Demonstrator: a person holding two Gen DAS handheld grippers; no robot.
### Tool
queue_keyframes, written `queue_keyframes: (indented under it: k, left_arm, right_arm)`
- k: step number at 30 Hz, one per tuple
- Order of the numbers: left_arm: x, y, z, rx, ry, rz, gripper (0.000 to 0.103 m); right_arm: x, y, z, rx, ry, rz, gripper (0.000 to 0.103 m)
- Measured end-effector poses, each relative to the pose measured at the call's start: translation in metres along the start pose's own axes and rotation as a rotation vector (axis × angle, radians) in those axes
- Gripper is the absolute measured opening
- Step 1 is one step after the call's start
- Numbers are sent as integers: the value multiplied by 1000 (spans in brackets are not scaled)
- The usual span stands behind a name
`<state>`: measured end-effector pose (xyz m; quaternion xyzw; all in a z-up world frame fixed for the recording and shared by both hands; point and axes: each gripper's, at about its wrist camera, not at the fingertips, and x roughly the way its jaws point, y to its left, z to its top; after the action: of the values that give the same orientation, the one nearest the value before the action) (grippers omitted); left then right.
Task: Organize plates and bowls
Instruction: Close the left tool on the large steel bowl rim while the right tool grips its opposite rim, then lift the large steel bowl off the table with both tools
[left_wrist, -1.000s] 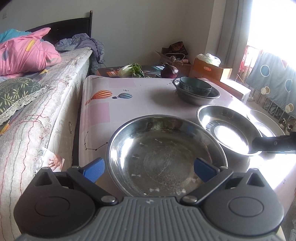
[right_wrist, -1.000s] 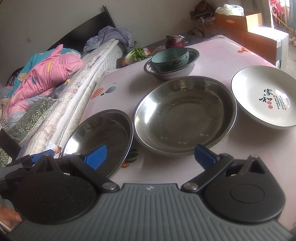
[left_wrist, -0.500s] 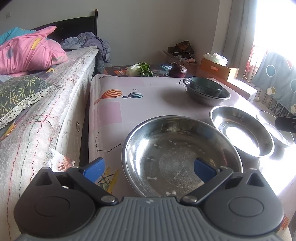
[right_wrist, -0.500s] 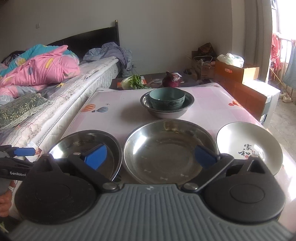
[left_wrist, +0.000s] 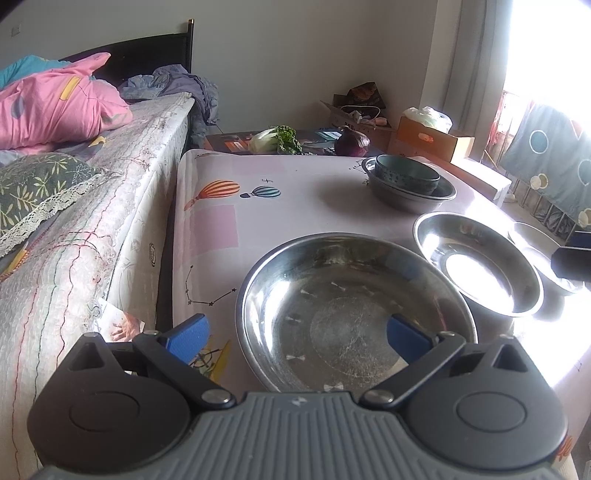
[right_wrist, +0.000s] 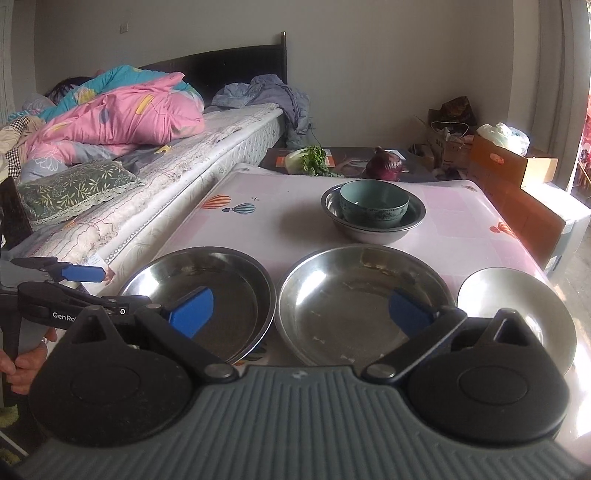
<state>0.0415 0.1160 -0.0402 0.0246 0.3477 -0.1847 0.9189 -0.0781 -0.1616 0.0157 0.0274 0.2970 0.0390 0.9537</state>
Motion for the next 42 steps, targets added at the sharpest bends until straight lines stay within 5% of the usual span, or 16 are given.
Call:
queue_keyframes:
  k: [7, 18, 36, 42]
  left_arm:
    - [1, 1, 1, 15, 9, 15, 103]
    - [6, 12, 0, -4, 32, 2, 98]
    - [47, 17, 11, -23, 205, 14, 61]
    - [49, 15, 12, -16, 219, 17, 51]
  right_arm:
    - [30, 1, -26, 164, 76, 69, 96]
    - [50, 9, -43, 239, 136, 99, 65]
    - [83, 17, -30, 208, 157, 93, 30]
    - [93, 16, -31, 203, 175, 89, 27]
